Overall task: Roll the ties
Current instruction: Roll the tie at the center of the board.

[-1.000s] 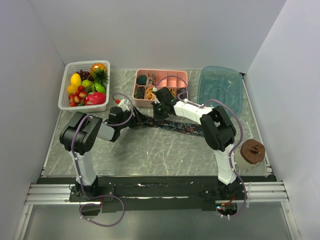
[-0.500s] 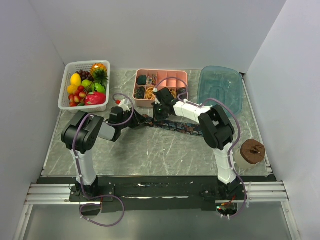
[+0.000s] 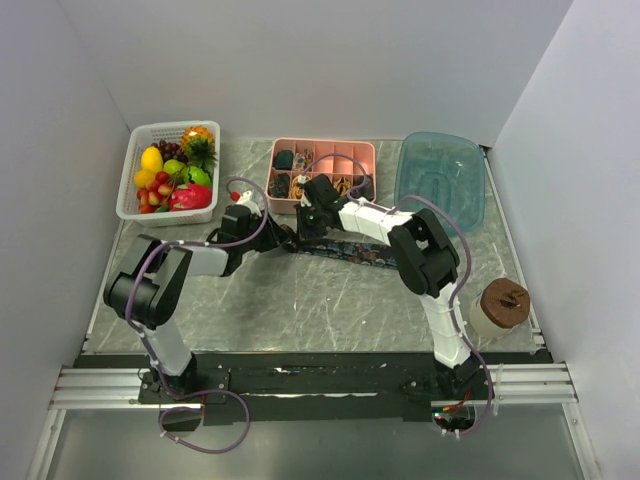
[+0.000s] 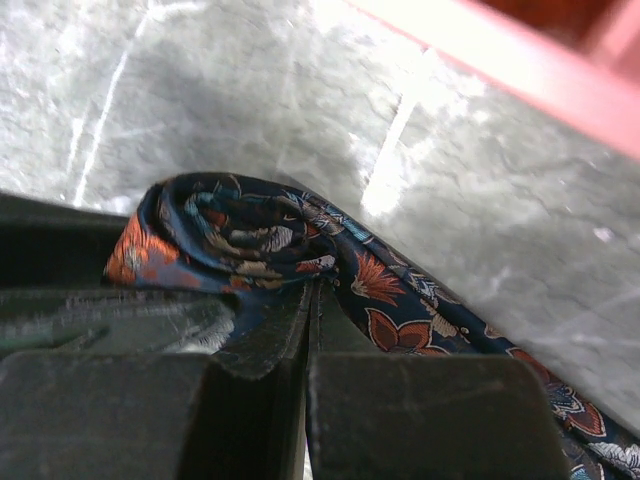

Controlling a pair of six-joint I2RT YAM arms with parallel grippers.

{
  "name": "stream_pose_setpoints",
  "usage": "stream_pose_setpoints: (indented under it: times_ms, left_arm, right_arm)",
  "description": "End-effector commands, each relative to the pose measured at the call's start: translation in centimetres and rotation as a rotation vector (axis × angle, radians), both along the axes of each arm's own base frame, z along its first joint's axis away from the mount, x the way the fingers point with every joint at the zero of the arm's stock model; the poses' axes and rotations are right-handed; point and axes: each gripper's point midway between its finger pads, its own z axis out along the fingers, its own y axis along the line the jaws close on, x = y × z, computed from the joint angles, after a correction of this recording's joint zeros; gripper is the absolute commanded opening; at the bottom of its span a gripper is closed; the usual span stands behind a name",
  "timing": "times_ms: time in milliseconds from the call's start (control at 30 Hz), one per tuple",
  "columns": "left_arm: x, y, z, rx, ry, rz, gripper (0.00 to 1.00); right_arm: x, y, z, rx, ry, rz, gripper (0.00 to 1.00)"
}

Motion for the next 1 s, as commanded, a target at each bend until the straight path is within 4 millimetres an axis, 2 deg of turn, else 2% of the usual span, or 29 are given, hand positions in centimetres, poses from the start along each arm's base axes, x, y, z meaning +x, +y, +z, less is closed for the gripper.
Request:
stream_pose_setpoints:
  times_ms: [0, 167, 367, 700, 933, 967]
  left_arm:
    - [-0.5, -1.7, 2.3, 0.073, -0.049, -0.055, 0.18]
    - [-1.3, -1.9, 2.3, 0.139, -0.034, -0.056, 0.14]
    - [-1.9, -2.2, 3.3, 0.213, -0.047, -0.049, 0.11]
    - [-4.0, -2.9, 3.3, 0.317, -0.020, -0.081, 0.08]
    - [-4.6, -2.1, 4.0, 0.378, -0.032, -0.030, 0.08]
    - [-5.2, -1.7, 3.6, 0.406, -0.007, -0.034, 0.08]
  right_arm:
    - [0.2, 3.8, 1.0, 0.080, -0.023, 0.042, 0.00]
    - [-0.2, 5.0, 1.5, 0.102, -0.028, 0.064, 0.00]
    - [-1.5, 6.2, 1.9, 0.120, -0.026, 0.095, 0.00]
    - [-4.5, 7.1, 3.2, 0.161, -0.010, 0.133, 0.00]
    - [-6.0, 8.1, 3.0, 0.159, 0.005, 0.167, 0.00]
    - [-6.1, 8.2, 3.1, 0.157, 0.002, 0.171, 0.00]
